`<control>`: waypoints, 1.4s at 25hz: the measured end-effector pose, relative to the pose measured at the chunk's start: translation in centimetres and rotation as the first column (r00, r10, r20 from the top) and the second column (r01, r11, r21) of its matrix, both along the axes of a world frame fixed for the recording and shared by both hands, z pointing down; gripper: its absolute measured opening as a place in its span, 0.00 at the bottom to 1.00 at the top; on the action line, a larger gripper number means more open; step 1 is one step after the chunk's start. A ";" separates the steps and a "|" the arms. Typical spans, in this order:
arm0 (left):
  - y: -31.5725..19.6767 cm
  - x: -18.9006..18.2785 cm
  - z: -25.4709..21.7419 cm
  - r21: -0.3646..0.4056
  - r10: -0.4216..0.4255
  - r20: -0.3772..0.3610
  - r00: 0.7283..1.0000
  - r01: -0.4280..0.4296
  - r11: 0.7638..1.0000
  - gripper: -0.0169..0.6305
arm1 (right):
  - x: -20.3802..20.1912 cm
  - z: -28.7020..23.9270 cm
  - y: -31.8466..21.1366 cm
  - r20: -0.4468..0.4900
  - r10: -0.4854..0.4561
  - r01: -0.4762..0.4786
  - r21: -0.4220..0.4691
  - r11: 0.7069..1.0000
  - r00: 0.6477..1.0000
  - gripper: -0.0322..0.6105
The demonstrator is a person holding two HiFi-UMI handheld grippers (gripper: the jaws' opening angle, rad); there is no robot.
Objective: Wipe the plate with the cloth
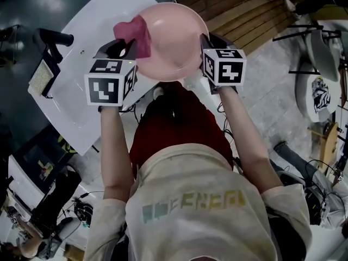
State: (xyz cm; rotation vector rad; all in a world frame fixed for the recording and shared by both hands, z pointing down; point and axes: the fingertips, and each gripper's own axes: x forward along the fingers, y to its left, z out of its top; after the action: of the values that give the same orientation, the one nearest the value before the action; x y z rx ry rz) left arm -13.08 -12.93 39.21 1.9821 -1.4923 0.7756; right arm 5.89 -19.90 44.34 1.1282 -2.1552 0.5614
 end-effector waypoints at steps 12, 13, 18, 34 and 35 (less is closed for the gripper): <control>2.4 7.8 -0.3 0.008 0.261 -0.106 0.959 -0.262 0.965 0.12 | -2.2 0.0 2.3 0.007 0.027 -0.027 0.006 1.000 1.000 0.16; 2.6 8.5 -0.1 0.005 0.282 -0.111 0.953 -0.284 0.959 0.12 | -2.2 0.0 2.4 0.009 0.033 -0.033 0.005 0.999 0.999 0.16; 3.4 11.1 0.9 -0.008 0.366 -0.093 0.926 -0.368 0.930 0.12 | -2.3 0.2 2.9 0.018 0.050 -0.050 0.006 0.999 0.999 0.16; 6.5 7.5 3.6 -0.086 0.381 -0.010 0.925 -0.380 0.921 0.12 | -2.3 0.4 3.2 0.002 0.077 -0.077 0.020 0.997 0.997 0.16; 6.5 7.2 3.6 -0.087 0.380 -0.005 0.925 -0.379 0.921 0.12 | -2.3 0.4 3.3 0.000 0.077 -0.077 0.020 0.997 0.997 0.16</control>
State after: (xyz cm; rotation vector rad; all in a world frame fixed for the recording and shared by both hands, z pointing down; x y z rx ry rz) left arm -5.90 -6.38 42.82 2.2329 -1.0672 0.9936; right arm 3.62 -16.61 44.75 1.2261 -2.1281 0.5747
